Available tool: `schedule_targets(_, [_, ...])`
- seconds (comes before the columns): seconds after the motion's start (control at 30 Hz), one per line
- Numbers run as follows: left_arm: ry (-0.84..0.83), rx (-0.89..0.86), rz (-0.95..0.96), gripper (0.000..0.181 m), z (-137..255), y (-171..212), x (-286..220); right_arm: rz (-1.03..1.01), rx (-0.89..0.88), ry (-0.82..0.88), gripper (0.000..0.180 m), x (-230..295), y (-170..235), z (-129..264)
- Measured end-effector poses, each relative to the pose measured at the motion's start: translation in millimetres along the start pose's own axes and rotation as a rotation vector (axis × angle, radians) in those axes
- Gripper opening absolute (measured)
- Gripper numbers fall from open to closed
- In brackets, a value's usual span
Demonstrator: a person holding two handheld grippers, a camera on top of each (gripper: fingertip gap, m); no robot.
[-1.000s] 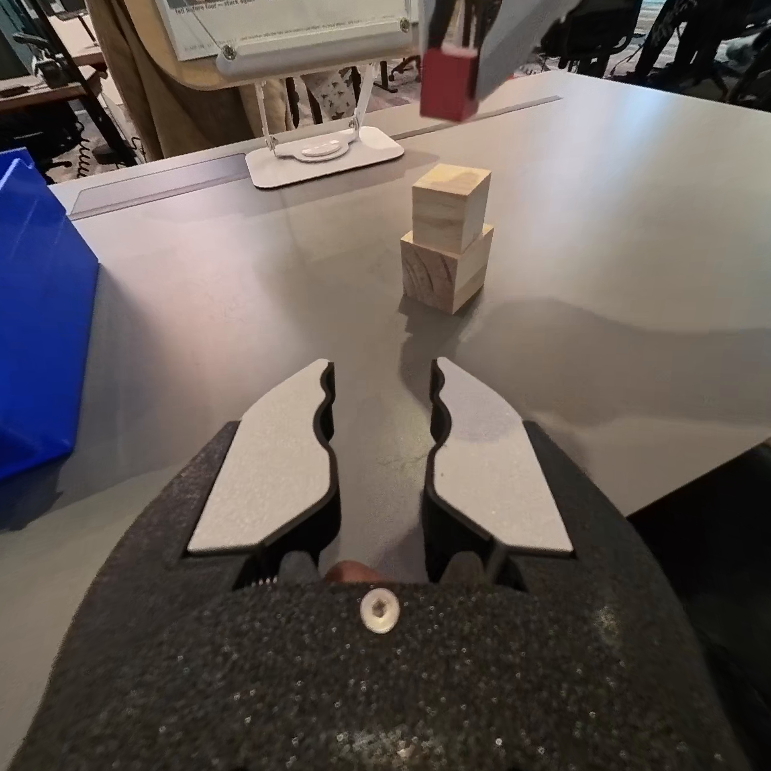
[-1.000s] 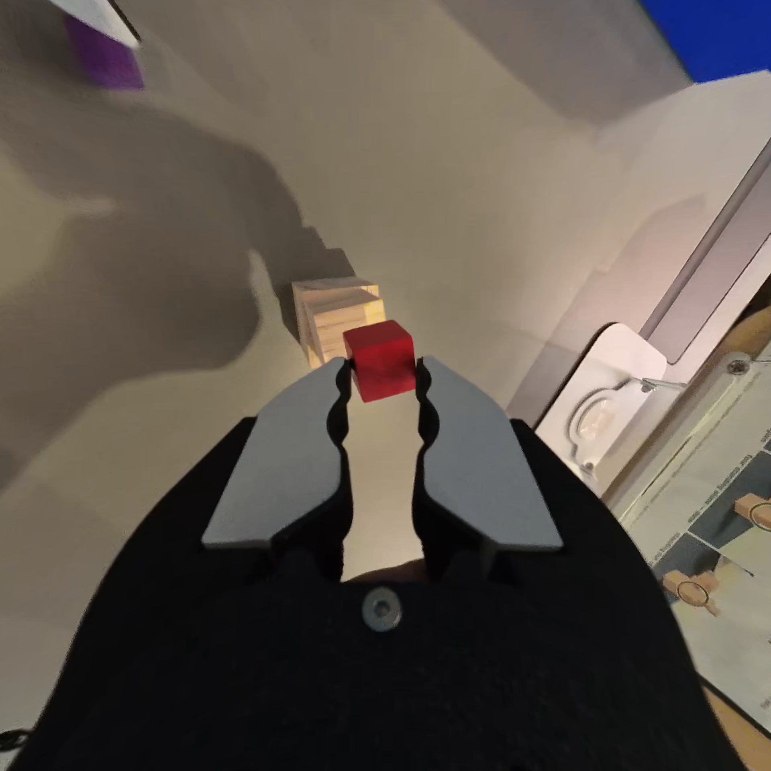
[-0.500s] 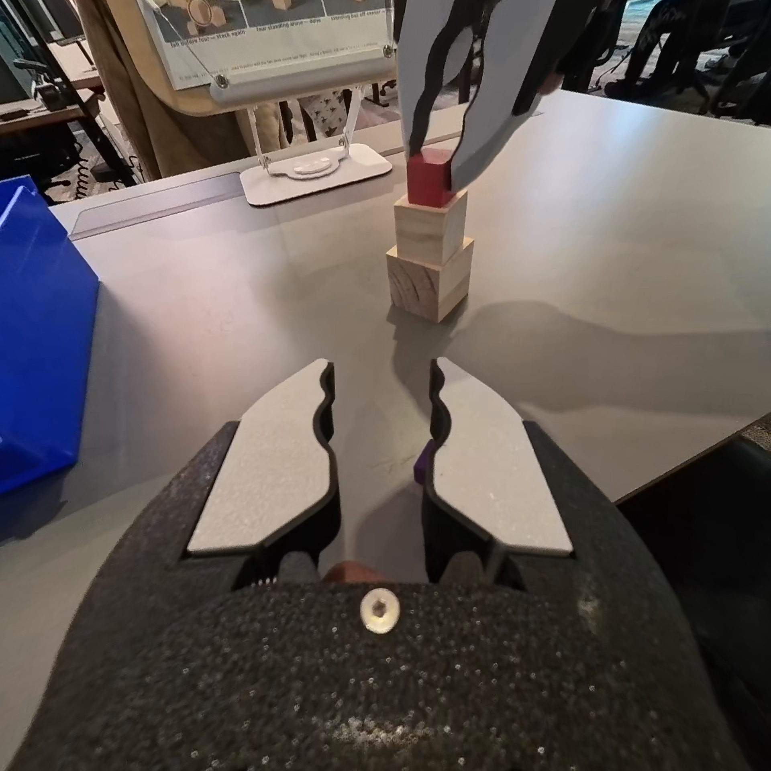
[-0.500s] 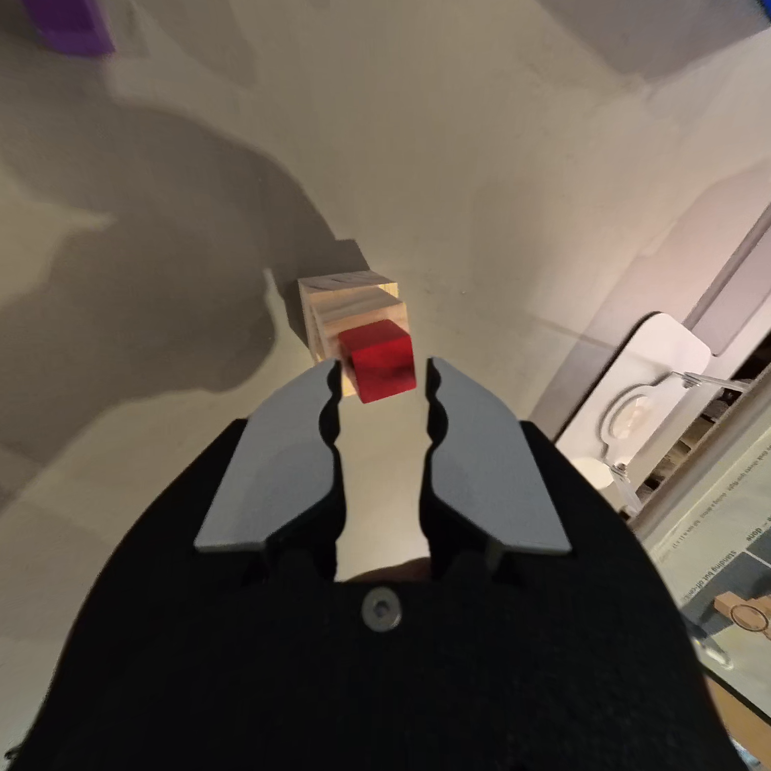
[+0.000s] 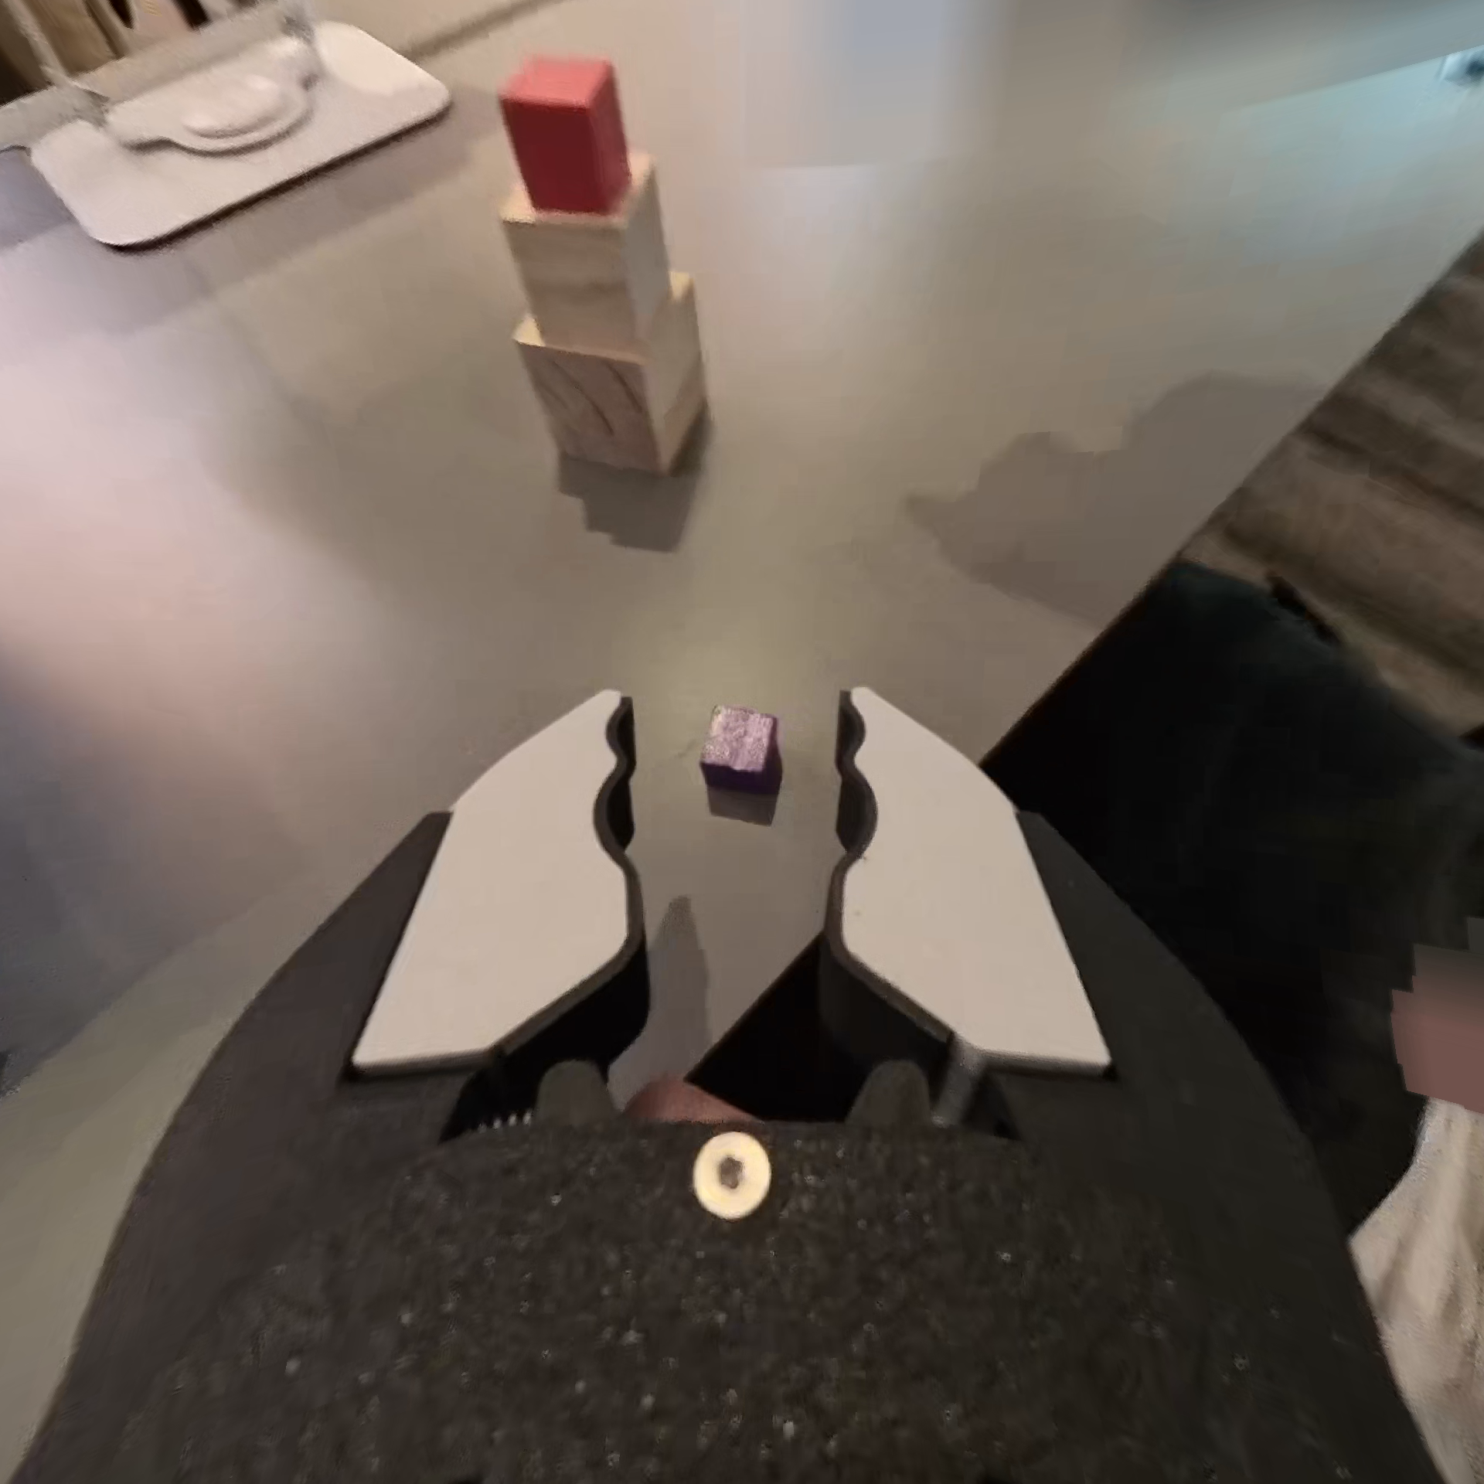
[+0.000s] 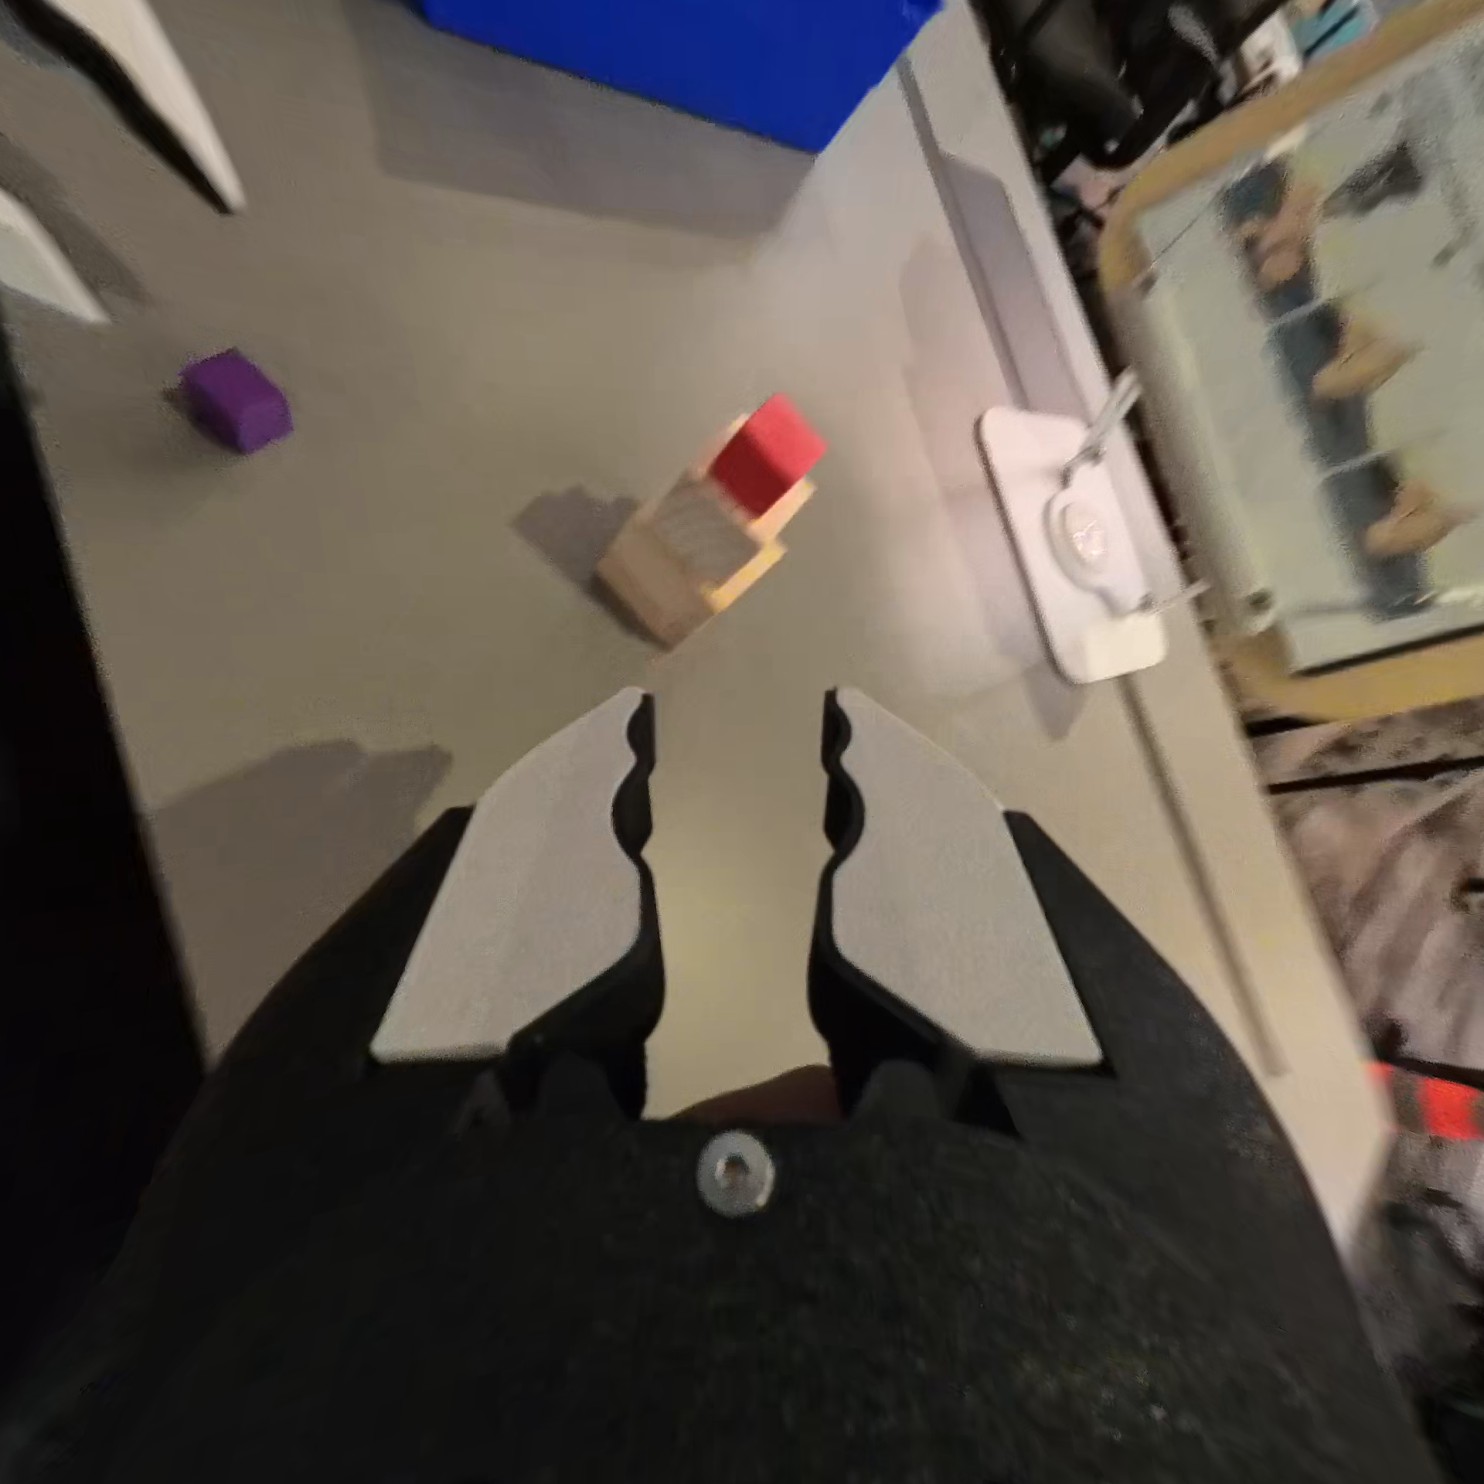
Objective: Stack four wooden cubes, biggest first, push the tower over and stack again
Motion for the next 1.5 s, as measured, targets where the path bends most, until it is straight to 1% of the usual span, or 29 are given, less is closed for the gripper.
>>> schedule_targets(0.1, [-0.029, 0.066, -0.079, 0.045, -15.7, 8.9, -0.5, -0.141, -0.040, -0.002, 0.040, 28.6, 28.6, 8.8])
schedule_targets(0.17, [-0.005, 0.084, -0.062, 0.040, -24.8, 13.0, -2.5, -0.243, -0.100, -0.018, 0.039, 45.7, 39.1, 17.8])
schedule_targets(0.23, [-0.001, 0.128, -0.068, 0.042, -31.7, 20.0, -1.2, -0.325, -0.165, -0.015, 0.036, 60.0, 46.9, 28.6])
schedule_targets(0.33, [0.005, 0.174, -0.089, 0.041, -37.4, 29.9, 0.6, -0.339, -0.174, 0.009, 0.036, 75.5, 59.2, 41.5])
schedule_targets(0.37, [0.005, 0.184, -0.086, 0.035, -39.6, 31.6, 1.3, -0.347, -0.172, 0.020, 0.035, 78.2, 62.7, 45.2])
schedule_targets(0.4, [0.001, 0.183, -0.085, 0.022, -41.8, 31.5, 2.2, -0.367, -0.179, 0.009, 0.035, 82.2, 64.8, 48.2])
schedule_targets(0.47, [0.036, 0.187, -0.085, 0.022, -44.8, 28.4, 0.8, -0.413, -0.215, -0.022, 0.034, 90.3, 67.0, 51.4])
schedule_targets(0.53, [0.043, 0.165, -0.095, 0.021, -45.4, 18.9, 4.0, -0.397, -0.199, -0.016, 0.034, 93.3, 72.7, 51.2])
schedule_targets(0.6, [0.074, 0.115, -0.102, 0.021, -42.8, -2.0, 10.2, -0.385, -0.170, 0.017, 0.034, 89.9, 77.9, 49.6])
schedule_targets(0.67, [0.084, 0.033, -0.132, 0.022, -38.9, -36.7, 23.7, -0.418, -0.193, -0.009, 0.032, 89.4, 75.8, 47.8])
schedule_targets(0.77, [0.125, -0.039, -0.159, 0.022, -42.8, -94.2, 45.3, -0.433, -0.204, -0.023, 0.030, 89.1, 74.2, 42.9])
schedule_targets(0.83, [0.150, -0.049, -0.168, 0.022, -54.5, -125.3, 56.4, -0.416, -0.183, -0.003, 0.031, 88.3, 77.3, 39.3])
schedule_targets(0.9, [0.193, -0.033, -0.154, 0.022, -69.9, -144.6, 61.4, -0.412, -0.174, -0.003, 0.031, 89.4, 79.4, 37.2])
schedule_targets(0.97, [0.209, -0.010, -0.134, 0.022, -83.9, -151.8, 63.5, -0.419, -0.175, -0.007, 0.031, 90.5, 80.4, 36.4])
schedule_targets(1.13, [0.169, 0.076, -0.186, 0.022, -106.4, -145.3, 63.9, -0.425, -0.165, -0.019, 0.031, 94.0, 84.0, 35.8])
schedule_targets(1.33, [0.165, 0.108, -0.197, 0.022, -105.9, -143.3, 63.1, -0.424, -0.162, -0.025, 0.031, 94.4, 84.5, 35.6])
schedule_targets(1.5, [0.176, 0.124, -0.164, 0.022, -108.4, -141.9, 62.6, -0.413, -0.157, -0.027, 0.031, 95.3, 83.2, 35.6])
Point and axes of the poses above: each gripper's, where its closed fingertips meet, z back along the fingers, y out of its underside, x = y × z across the jaws, the point moved 5 cm from there along z, back along the fingers, and after that the axes turned 1 degree about -y, right-handed, at the moved point
